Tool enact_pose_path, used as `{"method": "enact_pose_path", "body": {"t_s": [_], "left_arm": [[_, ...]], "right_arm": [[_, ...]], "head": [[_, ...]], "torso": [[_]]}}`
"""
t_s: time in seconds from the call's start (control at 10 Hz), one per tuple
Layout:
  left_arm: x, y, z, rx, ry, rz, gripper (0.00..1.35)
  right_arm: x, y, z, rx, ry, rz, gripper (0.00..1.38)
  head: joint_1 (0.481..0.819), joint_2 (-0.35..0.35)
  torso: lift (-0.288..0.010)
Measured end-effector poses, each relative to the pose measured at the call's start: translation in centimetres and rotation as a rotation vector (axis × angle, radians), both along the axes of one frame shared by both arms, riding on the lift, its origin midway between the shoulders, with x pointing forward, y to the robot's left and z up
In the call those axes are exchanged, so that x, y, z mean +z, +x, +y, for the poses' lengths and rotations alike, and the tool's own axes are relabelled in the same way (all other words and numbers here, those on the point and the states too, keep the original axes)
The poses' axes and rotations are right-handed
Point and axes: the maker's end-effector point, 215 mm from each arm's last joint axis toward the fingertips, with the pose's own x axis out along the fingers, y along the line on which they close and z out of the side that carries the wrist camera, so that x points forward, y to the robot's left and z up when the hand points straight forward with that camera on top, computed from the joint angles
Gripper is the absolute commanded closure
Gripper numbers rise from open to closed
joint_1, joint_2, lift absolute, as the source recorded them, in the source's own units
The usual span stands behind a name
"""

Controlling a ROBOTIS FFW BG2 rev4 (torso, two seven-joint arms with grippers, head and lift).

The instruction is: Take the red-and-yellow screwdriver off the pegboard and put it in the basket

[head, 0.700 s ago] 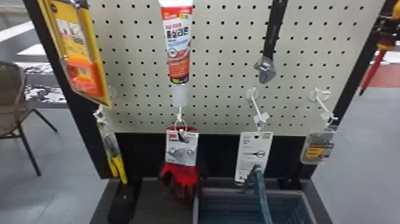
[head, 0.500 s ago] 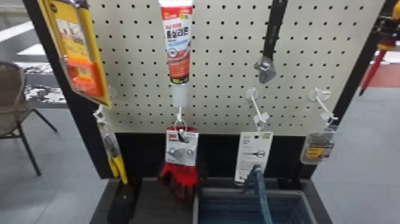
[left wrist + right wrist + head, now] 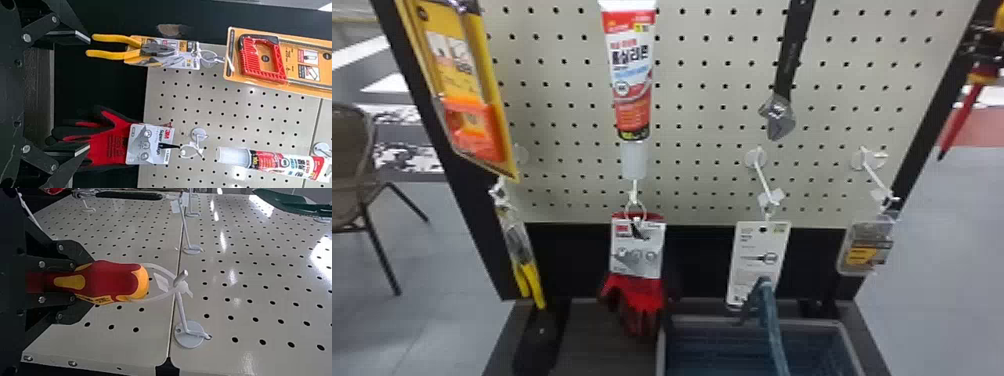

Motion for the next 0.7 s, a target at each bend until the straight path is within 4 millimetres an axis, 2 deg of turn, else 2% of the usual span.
{"method": "enact_pose_path", "body": {"t_s": [0.7], "left_arm": [[-0.11, -0.01, 0.0, 0.0, -0.001, 0.004, 0.34]], "right_arm": [[0.94, -0.71, 0.24, -0.007, -0.007, -0.028, 1.15]], "head": [[0.549, 0.0]], "torso": [[-0.1]]}}
